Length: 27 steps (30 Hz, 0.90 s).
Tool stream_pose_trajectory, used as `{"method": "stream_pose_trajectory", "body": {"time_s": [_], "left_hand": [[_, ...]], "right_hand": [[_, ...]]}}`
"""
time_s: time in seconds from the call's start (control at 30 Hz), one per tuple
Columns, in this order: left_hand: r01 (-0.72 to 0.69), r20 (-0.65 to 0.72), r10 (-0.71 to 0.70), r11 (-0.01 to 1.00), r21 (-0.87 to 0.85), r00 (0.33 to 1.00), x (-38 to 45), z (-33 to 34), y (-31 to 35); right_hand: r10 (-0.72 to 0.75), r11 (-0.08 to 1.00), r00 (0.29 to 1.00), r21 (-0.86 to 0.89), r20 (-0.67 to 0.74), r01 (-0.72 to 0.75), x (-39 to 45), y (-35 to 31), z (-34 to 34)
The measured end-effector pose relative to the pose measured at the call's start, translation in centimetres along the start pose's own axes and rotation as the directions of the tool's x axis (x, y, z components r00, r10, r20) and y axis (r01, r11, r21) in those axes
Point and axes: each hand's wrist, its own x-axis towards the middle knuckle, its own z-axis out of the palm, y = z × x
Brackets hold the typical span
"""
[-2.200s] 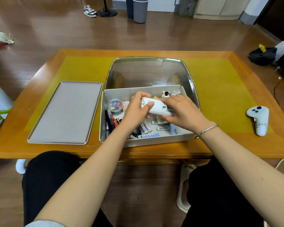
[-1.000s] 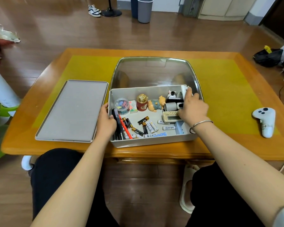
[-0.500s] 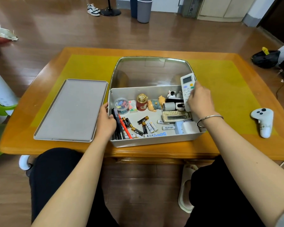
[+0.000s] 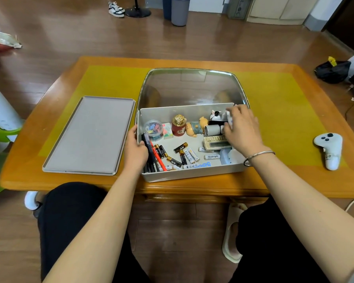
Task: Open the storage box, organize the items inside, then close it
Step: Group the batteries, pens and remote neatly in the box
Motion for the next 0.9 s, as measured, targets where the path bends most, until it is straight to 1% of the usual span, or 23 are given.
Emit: {"method": "stream_pose_trajectory", "body": {"time_s": [0.07,0.1,0.17,0.23,0.3,0.37,0.47,0.6,0.77,0.83,0.9], "left_hand": [[0.006,-0.010,-0.007,1.000,-0.012,1.000,-0.1,0.3,0.0],[0.004,-0.014,-0.004,1.000,-0.023,1.000,-0.2,0.5,0.0],[-0.003,-0.022,0.002,1.000,-0.031,1.000,-0.5,0.8,0.0],[-0.014,-0.038,0.012,0.999,-0.042,0.999,-0.9,1.1,0.0],[-0.048,-0.059,0.045,0.998,-0.047,0.997,-1.2,1.3,0.0],[-0.078,-0.066,0.075,0.996,-0.043,0.995,-1.2,1.0,0.0],[-0.095,0.003,0.095,0.995,-0.040,0.995,-0.8,0.1,-0.1],[-0.085,0.110,0.077,0.994,0.066,0.991,-0.2,-1.1,-0.1],[-0.101,0.156,0.078,0.985,0.141,0.985,0.1,-1.7,0.2],[-0.102,0.156,0.077,0.982,0.158,0.985,0.1,-1.8,0.2],[-0.102,0.155,0.077,0.982,0.159,0.985,0.1,-1.7,0.1]], "right_hand": [[-0.119,0.988,0.989,0.114,0.089,0.108,-0.2,-1.7,-0.1],[-0.162,0.979,0.972,0.154,0.171,0.137,-0.3,-2.6,0.0],[-0.234,0.968,0.907,0.174,0.351,0.183,-0.8,-4.5,0.3],[-0.289,0.952,0.849,0.221,0.442,0.209,-1.4,-6.4,1.1],[-0.312,0.939,0.819,0.287,0.481,0.190,-1.9,-8.5,2.2],[-0.303,0.940,0.795,0.301,0.525,0.160,-2.1,-10.5,3.5],[-0.281,0.953,0.759,0.264,0.587,0.149,-2.5,-12.7,5.5],[-0.291,0.946,0.734,0.302,0.614,0.122,-2.8,-14.3,7.1],[-0.213,0.936,0.732,0.350,0.647,-0.037,-2.0,-13.4,6.8],[-0.172,0.925,0.766,0.370,0.620,-0.091,-2.0,-12.6,6.4],[-0.168,0.892,0.786,0.431,0.595,-0.136,-2.0,-11.8,6.0]]}}
